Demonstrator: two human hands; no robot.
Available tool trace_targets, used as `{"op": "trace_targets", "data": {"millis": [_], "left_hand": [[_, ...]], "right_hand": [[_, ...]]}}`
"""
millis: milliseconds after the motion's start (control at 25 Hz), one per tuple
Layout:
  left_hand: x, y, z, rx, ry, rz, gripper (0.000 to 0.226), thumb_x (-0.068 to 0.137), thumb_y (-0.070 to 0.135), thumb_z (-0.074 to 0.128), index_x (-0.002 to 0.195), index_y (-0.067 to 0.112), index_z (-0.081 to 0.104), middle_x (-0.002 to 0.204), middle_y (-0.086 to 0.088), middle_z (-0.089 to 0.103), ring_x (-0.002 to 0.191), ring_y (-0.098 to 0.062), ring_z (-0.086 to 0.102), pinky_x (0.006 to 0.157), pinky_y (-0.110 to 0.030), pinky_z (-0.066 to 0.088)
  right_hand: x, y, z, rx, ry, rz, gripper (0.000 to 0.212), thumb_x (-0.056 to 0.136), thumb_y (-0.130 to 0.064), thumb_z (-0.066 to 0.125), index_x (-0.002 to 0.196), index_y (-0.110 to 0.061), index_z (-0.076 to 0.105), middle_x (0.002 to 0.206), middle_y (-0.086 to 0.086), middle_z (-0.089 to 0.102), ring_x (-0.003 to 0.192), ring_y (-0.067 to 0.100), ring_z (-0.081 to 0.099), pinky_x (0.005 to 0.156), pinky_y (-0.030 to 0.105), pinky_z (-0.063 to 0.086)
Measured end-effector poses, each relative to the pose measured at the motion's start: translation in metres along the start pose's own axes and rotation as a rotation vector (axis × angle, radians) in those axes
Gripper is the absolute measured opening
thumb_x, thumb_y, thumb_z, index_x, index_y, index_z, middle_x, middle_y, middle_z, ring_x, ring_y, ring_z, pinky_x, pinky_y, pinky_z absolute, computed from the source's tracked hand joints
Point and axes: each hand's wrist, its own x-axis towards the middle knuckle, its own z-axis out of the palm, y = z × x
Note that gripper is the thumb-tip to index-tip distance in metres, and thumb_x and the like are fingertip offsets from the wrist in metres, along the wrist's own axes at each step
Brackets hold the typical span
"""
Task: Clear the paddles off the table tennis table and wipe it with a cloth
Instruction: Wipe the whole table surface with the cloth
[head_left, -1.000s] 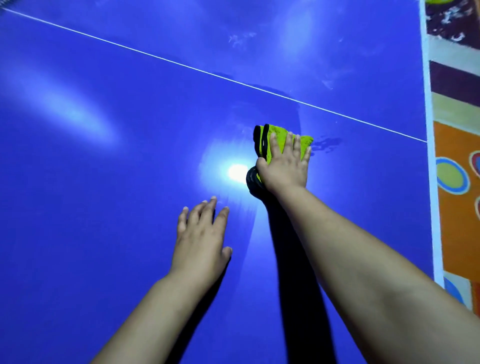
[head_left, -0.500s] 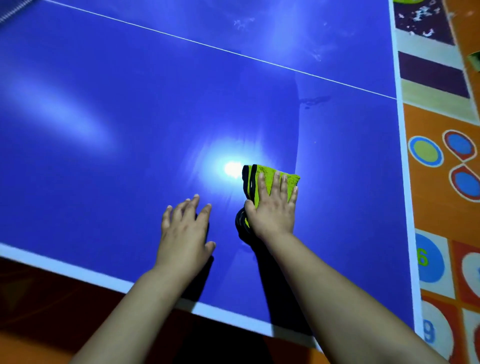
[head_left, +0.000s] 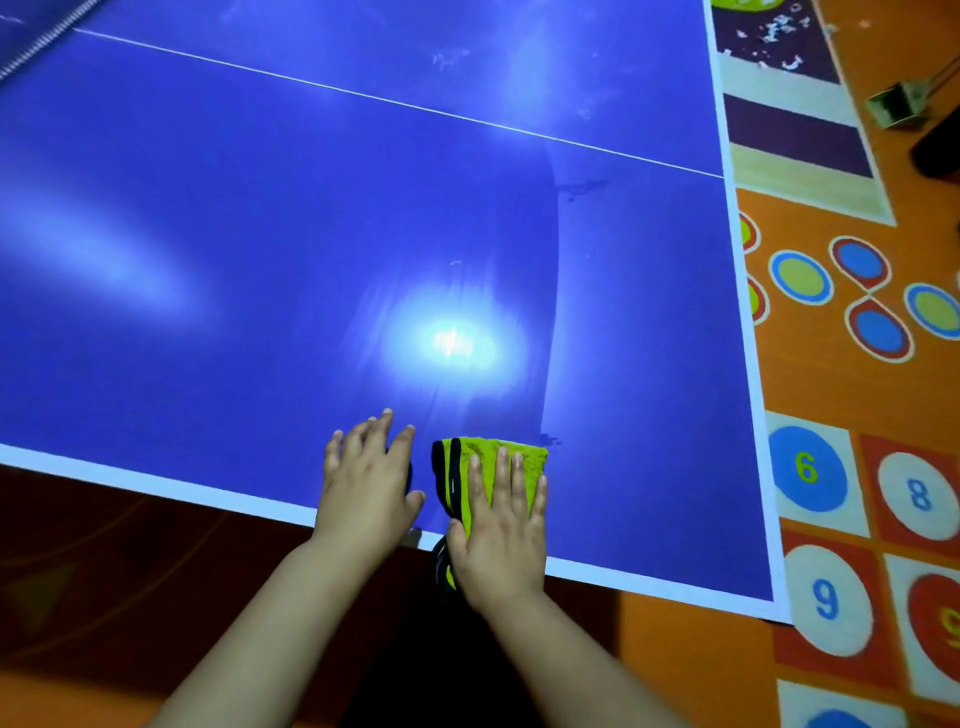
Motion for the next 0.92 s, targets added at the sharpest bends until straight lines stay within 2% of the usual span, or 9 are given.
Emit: {"op": "trace_targets", "data": {"millis": [160,280,400,480,720,920], "left_hand": [[0.017,0.016,-0.007,-0.007,0.023,0.058,0.070,0.087,0.041,0.054,0.146,0.022,0.022,0.156,-0.004,0.010,0.141,-0.023,0.011,0.114,-0.042,0.004],[0.036,0.022,-0.008,-0.009,0.027,0.067,0.071,0.086,0.041,0.056,0.146,0.022,0.022,0.156,-0.004,0.011,0.141,-0.025,0.012,0.114,-0.042,0.004],[0.061,0.028,-0.004,-0.023,0.003,0.056,0.072,0.086,0.041,0.057,0.146,0.022,0.022,0.156,-0.004,0.011,0.141,-0.025,0.011,0.114,-0.042,0.003],[0.082,0.034,-0.002,-0.031,-0.005,0.049,0.072,0.086,0.040,0.057,0.146,0.022,0.021,0.156,-0.005,0.010,0.141,-0.025,0.011,0.114,-0.042,0.003],[0.169,0.075,-0.004,-0.054,0.001,0.025,0.076,0.086,0.043,0.057,0.147,0.023,0.017,0.156,-0.003,0.006,0.141,-0.024,0.008,0.115,-0.041,0.001],[0.260,0.116,-0.010,-0.094,0.081,-0.002,0.075,0.084,0.042,0.059,0.146,0.023,0.021,0.156,-0.004,0.005,0.141,-0.024,0.006,0.114,-0.041,0.000]], "right_hand": [[0.011,0.006,-0.006,0.055,0.003,0.092,0.076,0.068,-0.044,0.054,0.138,-0.014,0.051,0.146,0.018,0.042,0.138,0.031,0.030,0.109,0.055,0.018],[0.048,0.018,-0.017,0.032,0.067,0.140,0.076,0.070,-0.049,0.054,0.141,-0.020,0.047,0.149,0.016,0.039,0.139,0.033,0.033,0.110,0.054,0.014],[0.098,0.036,-0.031,-0.013,0.017,0.111,0.075,0.089,-0.051,0.041,0.153,-0.029,0.008,0.161,0.010,-0.002,0.148,0.027,-0.005,0.115,0.051,-0.011],[0.139,0.045,-0.043,-0.010,0.018,0.110,0.076,0.091,-0.052,0.036,0.153,-0.031,-0.002,0.161,0.008,-0.010,0.147,0.025,-0.014,0.115,0.051,-0.015],[0.274,0.074,-0.074,-0.002,0.052,0.066,0.075,0.089,-0.053,0.036,0.153,-0.032,0.001,0.161,0.008,-0.006,0.147,0.025,-0.013,0.116,0.051,-0.011],[0.399,0.094,-0.100,-0.009,0.093,0.013,0.074,0.088,-0.052,0.036,0.153,-0.032,0.006,0.161,0.008,-0.002,0.148,0.025,-0.009,0.116,0.052,-0.010]]}}
